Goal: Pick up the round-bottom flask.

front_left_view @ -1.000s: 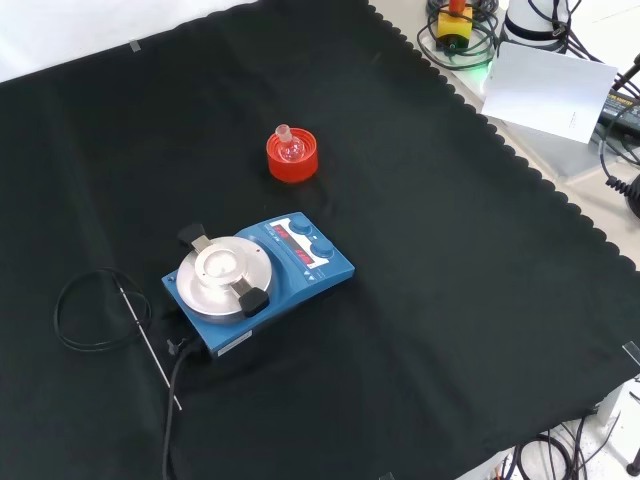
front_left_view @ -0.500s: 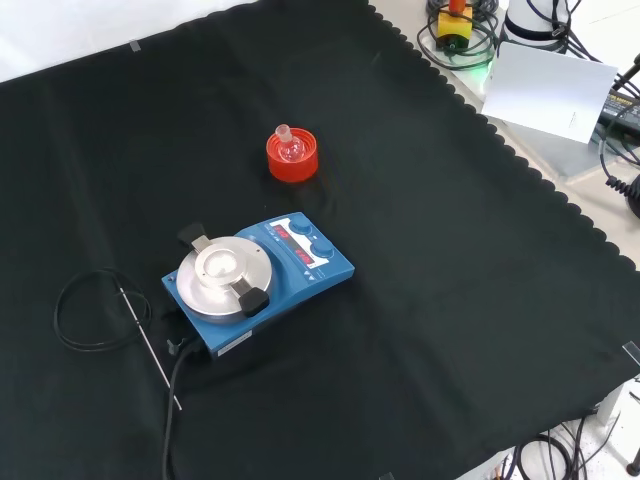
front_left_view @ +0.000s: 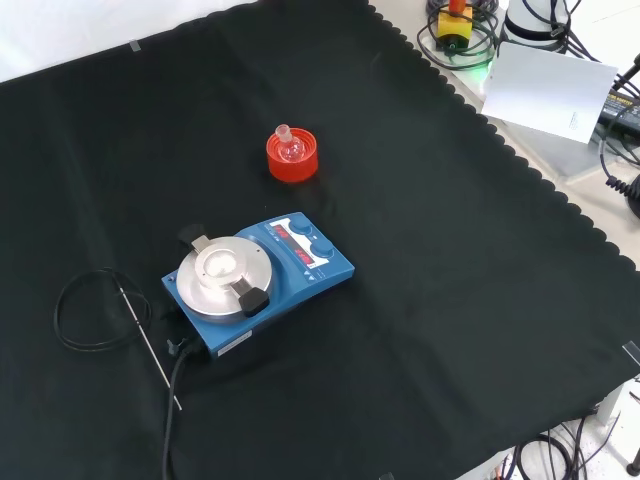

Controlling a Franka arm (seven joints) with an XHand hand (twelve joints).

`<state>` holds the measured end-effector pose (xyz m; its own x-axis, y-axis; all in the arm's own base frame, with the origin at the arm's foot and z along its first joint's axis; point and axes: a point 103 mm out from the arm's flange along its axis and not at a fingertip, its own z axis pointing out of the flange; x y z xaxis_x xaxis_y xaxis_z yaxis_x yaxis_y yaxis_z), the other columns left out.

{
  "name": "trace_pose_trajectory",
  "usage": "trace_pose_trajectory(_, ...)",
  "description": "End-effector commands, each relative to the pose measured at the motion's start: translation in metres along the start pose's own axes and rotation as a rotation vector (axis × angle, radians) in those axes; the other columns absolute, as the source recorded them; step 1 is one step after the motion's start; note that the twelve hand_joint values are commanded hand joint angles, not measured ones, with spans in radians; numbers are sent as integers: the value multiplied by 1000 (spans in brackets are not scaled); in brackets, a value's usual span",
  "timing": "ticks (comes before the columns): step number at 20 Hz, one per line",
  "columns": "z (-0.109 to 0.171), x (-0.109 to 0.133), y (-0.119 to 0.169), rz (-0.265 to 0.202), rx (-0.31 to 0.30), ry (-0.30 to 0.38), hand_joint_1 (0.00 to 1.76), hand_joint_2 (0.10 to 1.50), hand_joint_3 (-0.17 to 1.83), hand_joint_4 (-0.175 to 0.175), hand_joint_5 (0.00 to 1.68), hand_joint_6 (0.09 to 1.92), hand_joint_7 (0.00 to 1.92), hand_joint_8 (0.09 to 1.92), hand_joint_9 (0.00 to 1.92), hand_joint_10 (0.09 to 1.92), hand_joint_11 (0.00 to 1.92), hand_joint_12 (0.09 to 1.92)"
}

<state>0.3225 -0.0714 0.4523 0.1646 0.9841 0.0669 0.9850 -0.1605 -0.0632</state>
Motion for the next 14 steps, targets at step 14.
trace_pose_trajectory(14, 142, -114, 85, 61, 98, 140, 323, 1136, 214, -33, 330, 155, 117, 592, 270, 689, 0, 1403)
